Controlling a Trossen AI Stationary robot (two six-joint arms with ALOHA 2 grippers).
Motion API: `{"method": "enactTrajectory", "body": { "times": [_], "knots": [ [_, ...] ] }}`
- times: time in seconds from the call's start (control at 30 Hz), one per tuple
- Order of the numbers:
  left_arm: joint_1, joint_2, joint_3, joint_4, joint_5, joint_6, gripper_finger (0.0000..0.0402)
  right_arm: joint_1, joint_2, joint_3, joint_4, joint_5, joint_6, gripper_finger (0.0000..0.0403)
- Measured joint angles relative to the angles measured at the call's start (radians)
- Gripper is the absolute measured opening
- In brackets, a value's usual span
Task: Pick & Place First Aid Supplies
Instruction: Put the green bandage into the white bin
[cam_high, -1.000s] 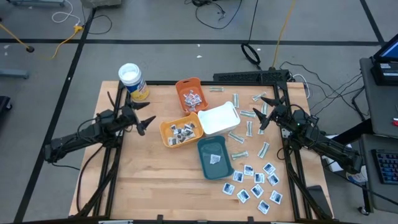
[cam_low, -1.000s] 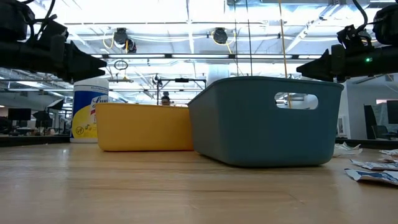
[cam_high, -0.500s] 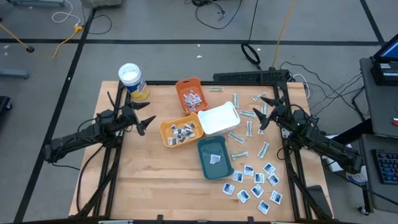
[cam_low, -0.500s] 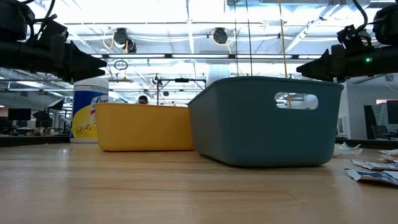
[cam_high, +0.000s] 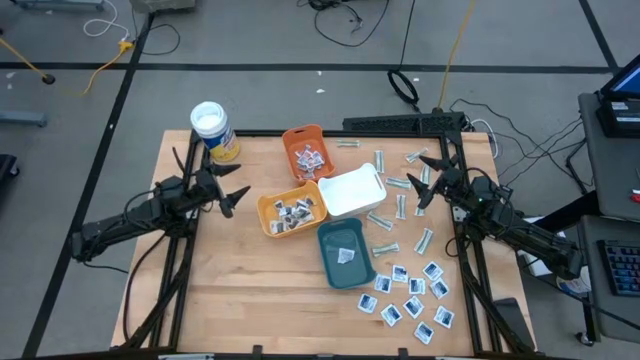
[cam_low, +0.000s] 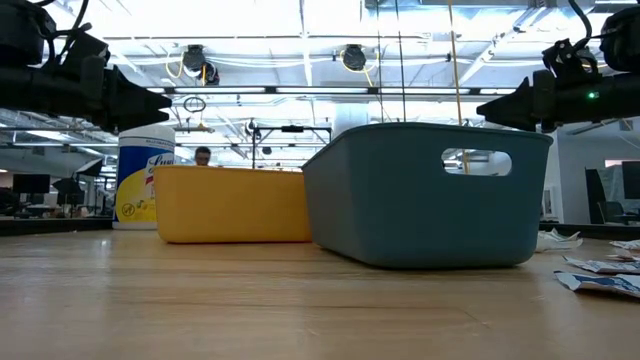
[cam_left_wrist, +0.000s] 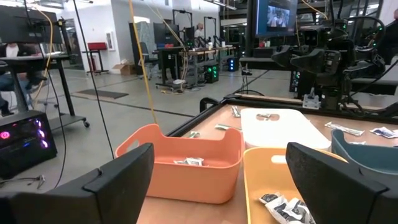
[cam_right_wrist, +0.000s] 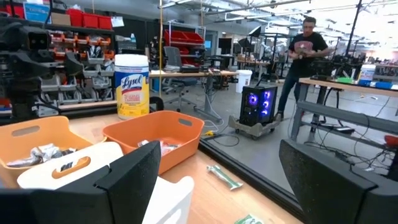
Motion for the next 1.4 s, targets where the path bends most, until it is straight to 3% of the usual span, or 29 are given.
{"method": "enactTrajectory", "body": {
  "times": [0.3,0.73,1.03,1.4],
  "knots": [
    [0.0,0.0,0.0,0.0,0.0,0.002,0.0374,0.0,0.15,0.171,-0.174,0.043,0.07,0.0322],
    [0.0,0.0,0.0,0.0,0.0,0.001,0.0369,0.0,0.583,0.54,-0.612,0.086,0.347,0.0322],
    [0.0,0.0,0.0,0.0,0.0,0.001,0.0375,0.0,0.858,0.75,-0.854,-0.02,0.353,0.0322],
    [0.0,0.0,0.0,0.0,0.0,0.001,0.0369,-0.003,1.039,0.904,-1.152,-0.06,0.372,0.0322]
  ]
}}
